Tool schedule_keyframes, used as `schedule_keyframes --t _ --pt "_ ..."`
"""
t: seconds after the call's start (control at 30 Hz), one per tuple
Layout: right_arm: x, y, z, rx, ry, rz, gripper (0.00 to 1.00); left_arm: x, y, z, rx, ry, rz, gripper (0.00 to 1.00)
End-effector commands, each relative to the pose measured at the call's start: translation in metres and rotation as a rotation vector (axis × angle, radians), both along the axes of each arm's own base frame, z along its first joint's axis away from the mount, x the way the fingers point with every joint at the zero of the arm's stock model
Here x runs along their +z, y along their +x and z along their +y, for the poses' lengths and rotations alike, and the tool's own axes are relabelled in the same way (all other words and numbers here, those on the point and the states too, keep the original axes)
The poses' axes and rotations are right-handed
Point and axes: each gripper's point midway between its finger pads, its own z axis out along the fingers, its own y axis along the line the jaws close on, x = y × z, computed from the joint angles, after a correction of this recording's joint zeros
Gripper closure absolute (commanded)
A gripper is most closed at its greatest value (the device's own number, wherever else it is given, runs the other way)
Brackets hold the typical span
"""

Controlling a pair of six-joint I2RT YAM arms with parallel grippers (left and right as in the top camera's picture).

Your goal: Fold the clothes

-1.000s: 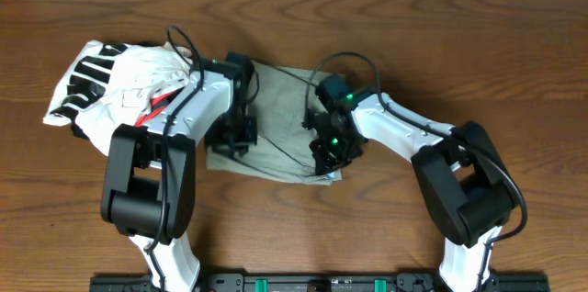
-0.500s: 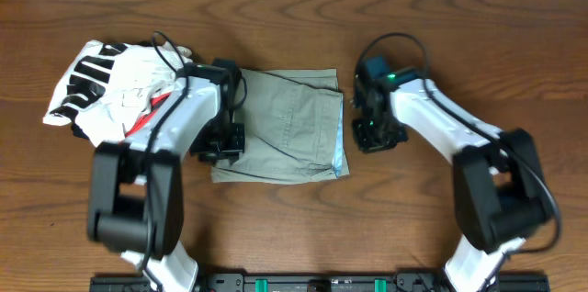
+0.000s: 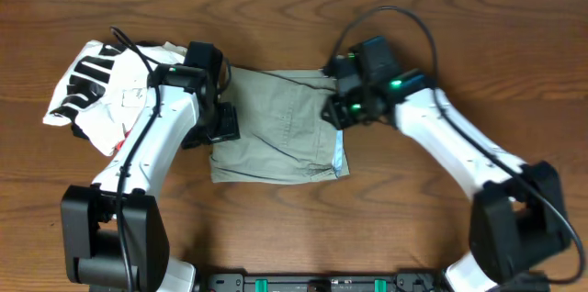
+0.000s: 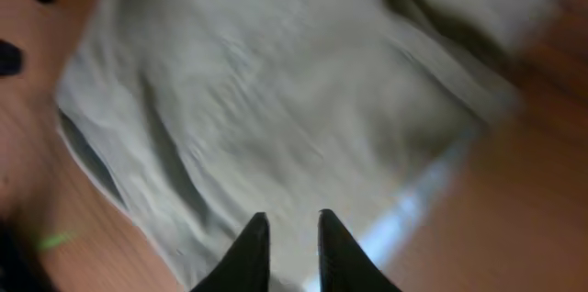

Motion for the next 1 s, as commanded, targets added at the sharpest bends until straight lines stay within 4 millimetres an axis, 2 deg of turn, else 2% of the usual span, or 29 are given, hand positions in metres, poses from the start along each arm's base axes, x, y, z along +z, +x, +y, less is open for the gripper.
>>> schedule_keyframes --t 0.0,0.07,0.13,0.2,0.4,0.5,0.63,0.8,0.97 --pt "-0.029 -0.002 0.02 0.053 -0.03 0.0 0.82 0.001 0.002 0.004 0.002 0.016 -0.001 0.33" --pt "-0.044 0.011 0.017 0.009 -0.076 -0.027 0.8 0.001 0.002 0.008 -0.008 0.04 -0.005 0.31" --pt "-0.059 0.022 0.005 -0.08 -0.129 -0.019 0.8 0.001 0.004 0.014 -0.006 0.076 -0.011 0.28" --pt "-0.079 0.03 -0.021 -0.193 -0.217 0.014 0.82 0.001 0.005 0.014 -0.006 0.081 -0.017 0.24" --pt "-0.113 0.027 -0.075 -0.329 -0.342 0.143 0.83 -0.004 0.014 0.01 -0.006 0.059 -0.055 0.2" --pt "-0.117 0.026 -0.1 -0.385 -0.395 0.173 0.84 -0.013 0.019 -0.003 -0.01 -0.018 -0.075 0.2" --pt "-0.119 0.027 -0.12 -0.426 -0.431 0.188 0.84 -0.024 0.033 -0.02 -0.017 -0.107 -0.107 0.18" --pt "-0.119 0.026 -0.124 -0.361 -0.426 0.188 0.84 -0.036 0.051 -0.047 -0.019 -0.254 -0.131 0.16" --pt "-0.119 0.024 -0.123 -0.336 -0.435 0.188 0.84 -0.054 0.058 -0.065 0.029 -0.358 -0.096 0.16"
